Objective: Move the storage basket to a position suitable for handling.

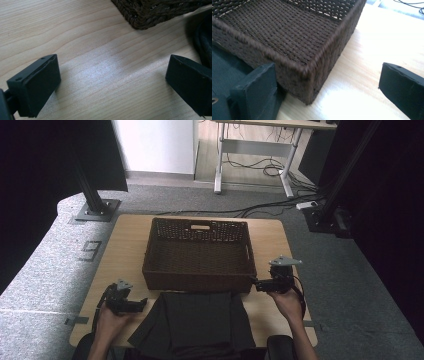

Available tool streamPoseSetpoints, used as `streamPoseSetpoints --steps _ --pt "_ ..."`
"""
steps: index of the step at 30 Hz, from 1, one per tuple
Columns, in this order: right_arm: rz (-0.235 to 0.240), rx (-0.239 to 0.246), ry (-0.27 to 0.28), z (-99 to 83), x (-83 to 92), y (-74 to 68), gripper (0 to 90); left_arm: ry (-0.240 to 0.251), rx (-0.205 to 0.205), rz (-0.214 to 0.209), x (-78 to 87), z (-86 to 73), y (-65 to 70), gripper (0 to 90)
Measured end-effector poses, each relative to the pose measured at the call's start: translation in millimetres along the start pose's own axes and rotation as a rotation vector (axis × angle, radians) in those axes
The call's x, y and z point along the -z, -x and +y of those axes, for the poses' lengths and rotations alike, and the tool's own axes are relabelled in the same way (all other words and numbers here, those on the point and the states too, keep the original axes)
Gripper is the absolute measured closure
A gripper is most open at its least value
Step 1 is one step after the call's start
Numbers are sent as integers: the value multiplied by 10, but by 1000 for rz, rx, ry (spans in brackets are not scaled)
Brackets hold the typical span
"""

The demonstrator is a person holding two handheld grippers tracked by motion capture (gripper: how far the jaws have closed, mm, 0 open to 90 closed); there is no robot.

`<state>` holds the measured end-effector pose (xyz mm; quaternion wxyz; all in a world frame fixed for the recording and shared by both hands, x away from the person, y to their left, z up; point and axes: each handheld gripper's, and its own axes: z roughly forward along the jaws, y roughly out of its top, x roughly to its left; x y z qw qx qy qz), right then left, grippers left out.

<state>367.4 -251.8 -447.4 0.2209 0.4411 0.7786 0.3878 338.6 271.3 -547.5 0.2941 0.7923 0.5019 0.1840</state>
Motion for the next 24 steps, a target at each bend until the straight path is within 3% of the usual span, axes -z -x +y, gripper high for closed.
streamPoseSetpoints --steps 6,13,24 --pt "-10 -42 -25 -247 -62 42 0 10 4 2 -10 0 -1 0" --pt "-20 -70 -64 -555 -254 68 0 10 7 5 -13 2 1 0" --pt "-16 -85 -156 -833 -530 53 0 11 13 10 -16 6 8 0"
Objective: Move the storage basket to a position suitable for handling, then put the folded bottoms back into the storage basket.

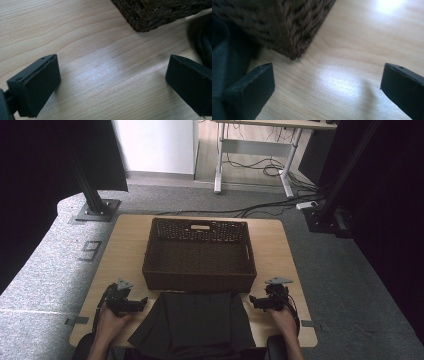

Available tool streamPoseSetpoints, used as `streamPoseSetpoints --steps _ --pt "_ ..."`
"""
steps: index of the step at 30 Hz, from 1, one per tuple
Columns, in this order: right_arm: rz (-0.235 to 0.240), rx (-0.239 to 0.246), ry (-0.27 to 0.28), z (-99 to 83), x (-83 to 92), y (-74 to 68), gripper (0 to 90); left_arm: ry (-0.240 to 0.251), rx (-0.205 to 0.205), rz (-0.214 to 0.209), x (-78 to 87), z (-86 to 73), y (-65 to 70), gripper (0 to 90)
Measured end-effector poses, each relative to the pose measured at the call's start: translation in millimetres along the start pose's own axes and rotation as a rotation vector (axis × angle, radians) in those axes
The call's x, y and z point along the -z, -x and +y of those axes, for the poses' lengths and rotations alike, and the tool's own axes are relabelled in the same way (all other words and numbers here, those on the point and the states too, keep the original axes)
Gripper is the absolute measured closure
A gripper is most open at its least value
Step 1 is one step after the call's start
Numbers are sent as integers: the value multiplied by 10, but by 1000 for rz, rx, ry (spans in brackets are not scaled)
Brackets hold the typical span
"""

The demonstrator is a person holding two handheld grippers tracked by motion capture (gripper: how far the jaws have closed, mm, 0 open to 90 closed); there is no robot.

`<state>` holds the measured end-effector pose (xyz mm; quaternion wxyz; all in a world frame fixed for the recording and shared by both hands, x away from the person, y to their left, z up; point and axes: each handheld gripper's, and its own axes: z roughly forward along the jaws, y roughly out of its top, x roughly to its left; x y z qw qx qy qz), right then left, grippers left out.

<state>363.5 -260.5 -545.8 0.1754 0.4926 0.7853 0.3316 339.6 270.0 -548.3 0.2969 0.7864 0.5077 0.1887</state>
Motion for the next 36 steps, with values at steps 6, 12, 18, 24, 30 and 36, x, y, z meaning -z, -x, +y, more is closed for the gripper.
streamPoseSetpoints --steps 6,12,18,24,30,36 --pt "-19 22 -5 -46 -70 -30 0 0 3 2 0 0 4 0" --pt "-39 19 26 -70 -92 -50 0 0 4 3 1 -1 7 0" --pt "-41 18 29 -72 -94 -51 0 0 5 4 0 -1 9 0" --pt "-41 18 29 -72 -93 -50 0 0 6 5 1 -1 11 0" --pt "-55 2 29 -70 -96 -67 0 0 6 5 1 -1 12 0" --pt "-54 0 1 -47 -86 -82 0 -3 -5 -5 6 -4 22 0"
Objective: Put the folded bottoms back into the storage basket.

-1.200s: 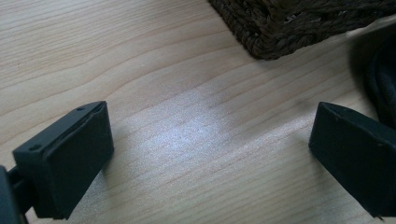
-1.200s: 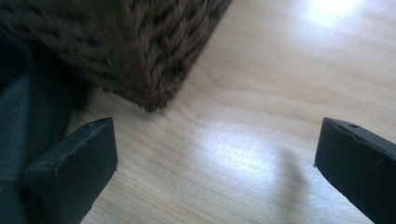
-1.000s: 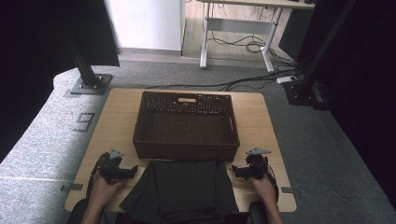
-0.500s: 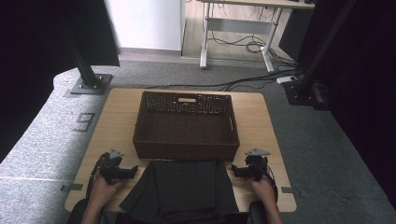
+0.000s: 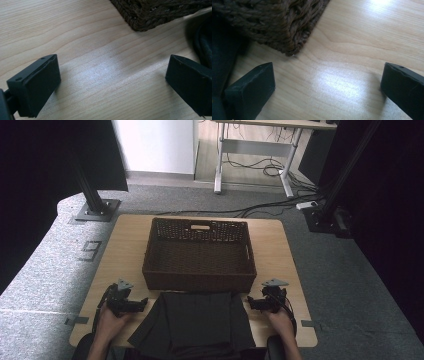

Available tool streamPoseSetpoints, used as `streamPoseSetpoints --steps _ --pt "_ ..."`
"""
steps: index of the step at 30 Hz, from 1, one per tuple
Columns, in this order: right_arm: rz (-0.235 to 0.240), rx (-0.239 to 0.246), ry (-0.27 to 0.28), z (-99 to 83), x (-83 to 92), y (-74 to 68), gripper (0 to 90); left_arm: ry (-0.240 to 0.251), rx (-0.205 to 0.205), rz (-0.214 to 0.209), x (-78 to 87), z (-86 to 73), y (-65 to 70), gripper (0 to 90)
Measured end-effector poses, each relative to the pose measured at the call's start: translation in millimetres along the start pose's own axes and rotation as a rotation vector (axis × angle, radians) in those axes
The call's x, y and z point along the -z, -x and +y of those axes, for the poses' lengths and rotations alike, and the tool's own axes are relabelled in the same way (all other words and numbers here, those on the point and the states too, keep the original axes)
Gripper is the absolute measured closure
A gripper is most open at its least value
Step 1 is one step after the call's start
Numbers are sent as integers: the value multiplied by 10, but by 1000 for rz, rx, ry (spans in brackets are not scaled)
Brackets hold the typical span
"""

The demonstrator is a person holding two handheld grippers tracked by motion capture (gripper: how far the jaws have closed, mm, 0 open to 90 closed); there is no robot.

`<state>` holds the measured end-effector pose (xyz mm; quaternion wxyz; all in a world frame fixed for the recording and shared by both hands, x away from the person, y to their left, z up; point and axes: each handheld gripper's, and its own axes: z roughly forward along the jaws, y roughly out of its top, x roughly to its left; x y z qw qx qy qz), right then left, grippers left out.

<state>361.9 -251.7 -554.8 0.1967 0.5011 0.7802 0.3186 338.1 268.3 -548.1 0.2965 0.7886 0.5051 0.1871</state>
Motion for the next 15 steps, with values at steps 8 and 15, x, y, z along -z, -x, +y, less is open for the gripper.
streamPoseSetpoints --steps 8,15 --pt "70 -36 -16 0 86 -32 38 -35 -29 -31 31 30 41 11" --pt "120 -52 31 46 282 -130 55 24 -60 -86 201 111 162 12"
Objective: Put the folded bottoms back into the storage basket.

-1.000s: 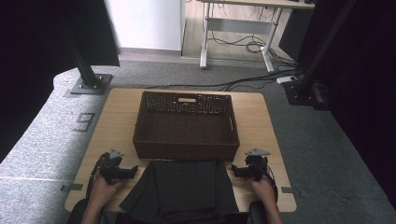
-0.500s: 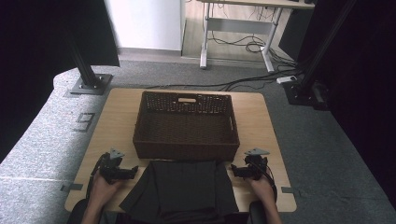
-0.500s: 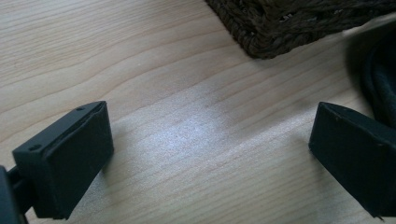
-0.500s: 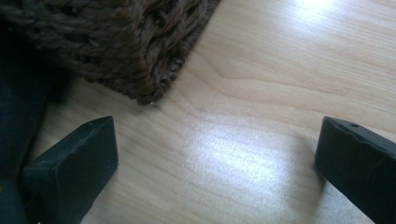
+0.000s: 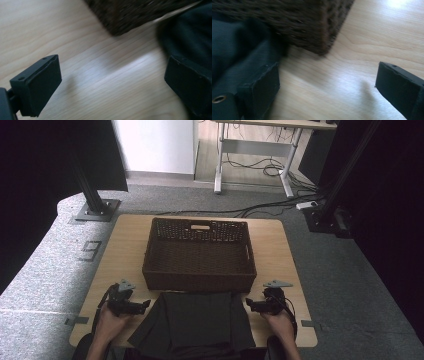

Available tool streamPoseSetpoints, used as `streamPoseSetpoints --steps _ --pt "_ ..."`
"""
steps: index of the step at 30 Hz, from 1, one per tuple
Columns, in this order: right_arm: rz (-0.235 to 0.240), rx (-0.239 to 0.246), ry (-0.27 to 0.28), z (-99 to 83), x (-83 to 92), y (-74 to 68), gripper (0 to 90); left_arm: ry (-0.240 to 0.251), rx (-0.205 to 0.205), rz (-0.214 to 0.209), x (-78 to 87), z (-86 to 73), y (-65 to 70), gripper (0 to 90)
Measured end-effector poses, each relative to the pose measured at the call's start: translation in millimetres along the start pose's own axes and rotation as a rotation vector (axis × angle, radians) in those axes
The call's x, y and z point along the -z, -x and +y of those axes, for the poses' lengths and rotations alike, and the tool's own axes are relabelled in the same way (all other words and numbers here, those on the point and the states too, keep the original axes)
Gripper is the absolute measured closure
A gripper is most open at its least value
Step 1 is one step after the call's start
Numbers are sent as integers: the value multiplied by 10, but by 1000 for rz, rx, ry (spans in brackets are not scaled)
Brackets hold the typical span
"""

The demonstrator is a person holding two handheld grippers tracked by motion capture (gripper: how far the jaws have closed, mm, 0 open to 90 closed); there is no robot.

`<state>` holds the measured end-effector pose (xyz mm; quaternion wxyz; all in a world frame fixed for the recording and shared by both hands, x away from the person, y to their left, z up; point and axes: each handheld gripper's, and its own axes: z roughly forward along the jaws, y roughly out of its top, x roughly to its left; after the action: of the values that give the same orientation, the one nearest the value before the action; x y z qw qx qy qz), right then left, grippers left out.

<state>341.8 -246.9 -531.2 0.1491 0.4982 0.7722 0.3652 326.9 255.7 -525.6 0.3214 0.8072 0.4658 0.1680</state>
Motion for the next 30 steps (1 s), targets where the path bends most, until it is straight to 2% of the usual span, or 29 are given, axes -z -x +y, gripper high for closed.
streamPoseSetpoints --steps 6,9,12,14,16,18,21,27,29,30 --pt "71 0 2 61 91 -197 33 27 -29 -40 59 148 214 13" --pt "101 10 -6 100 92 -320 11 45 -29 -83 48 220 354 12" --pt "137 34 -16 140 70 -471 0 37 -47 -109 11 266 489 3" --pt "171 46 -28 161 38 -581 0 22 -47 -143 -36 276 587 0" --pt "178 54 -42 168 -8 -669 0 8 -40 -169 -81 263 655 0" --pt "175 59 -57 163 -64 -722 0 -15 -36 -172 -129 239 703 0" --pt "150 55 -86 137 -168 -763 0 -61 -35 -130 -189 185 736 0" --pt "141 49 -153 46 -312 -765 0 -102 40 -158 -210 91 668 0" --pt "136 58 -145 27 -323 -775 0 -104 68 -180 -227 65 643 0" --pt "134 60 -150 27 -322 -790 0 -97 64 -178 -227 59 646 0"
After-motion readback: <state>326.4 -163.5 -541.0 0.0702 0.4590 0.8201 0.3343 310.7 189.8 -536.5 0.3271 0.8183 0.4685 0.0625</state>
